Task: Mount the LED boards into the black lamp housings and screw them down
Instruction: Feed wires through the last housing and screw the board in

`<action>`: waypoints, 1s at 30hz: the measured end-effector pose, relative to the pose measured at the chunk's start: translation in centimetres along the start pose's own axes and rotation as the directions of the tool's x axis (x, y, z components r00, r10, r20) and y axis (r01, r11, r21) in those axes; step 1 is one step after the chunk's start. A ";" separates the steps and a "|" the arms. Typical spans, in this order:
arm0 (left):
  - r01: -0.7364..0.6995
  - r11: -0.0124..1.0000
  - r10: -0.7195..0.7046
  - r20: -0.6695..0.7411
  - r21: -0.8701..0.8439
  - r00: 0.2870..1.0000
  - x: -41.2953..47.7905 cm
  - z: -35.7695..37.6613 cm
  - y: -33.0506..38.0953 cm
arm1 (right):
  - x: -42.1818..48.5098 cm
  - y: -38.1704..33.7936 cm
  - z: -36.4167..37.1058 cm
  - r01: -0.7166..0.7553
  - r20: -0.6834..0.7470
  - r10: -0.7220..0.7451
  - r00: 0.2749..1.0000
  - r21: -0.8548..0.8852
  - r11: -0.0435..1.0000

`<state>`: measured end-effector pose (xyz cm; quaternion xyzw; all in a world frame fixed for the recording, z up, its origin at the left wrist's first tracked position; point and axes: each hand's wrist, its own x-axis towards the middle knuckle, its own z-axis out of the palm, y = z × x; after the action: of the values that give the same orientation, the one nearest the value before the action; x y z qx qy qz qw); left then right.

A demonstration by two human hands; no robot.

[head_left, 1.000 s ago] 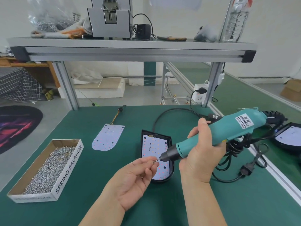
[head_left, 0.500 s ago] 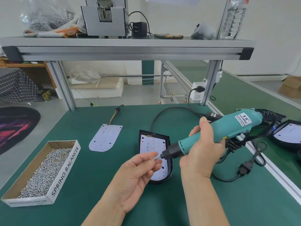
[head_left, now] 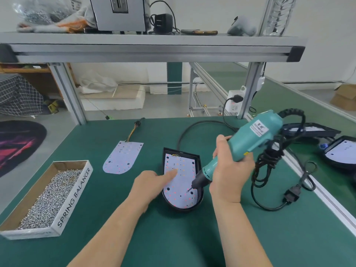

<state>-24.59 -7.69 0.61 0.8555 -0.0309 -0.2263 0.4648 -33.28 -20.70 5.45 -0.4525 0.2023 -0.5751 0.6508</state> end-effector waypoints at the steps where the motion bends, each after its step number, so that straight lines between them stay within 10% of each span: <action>1: 0.015 1.000 -0.016 0.043 0.015 0.999 0.3 0.4 0.2 | -0.2 0.4 0.1 0.035 0.031 -0.034 0.999 -0.033 0.999; 30: 0.030 0.996 -0.021 0.113 -0.079 0.993 1.2 1.1 0.1 | -1.6 3.6 0.7 0.117 0.168 -0.096 0.981 -0.122 0.986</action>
<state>-23.98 -8.94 -0.30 0.8224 -0.0369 -0.2808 0.4935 -31.14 -19.20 2.41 -0.5498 0.1616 -0.5560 0.6020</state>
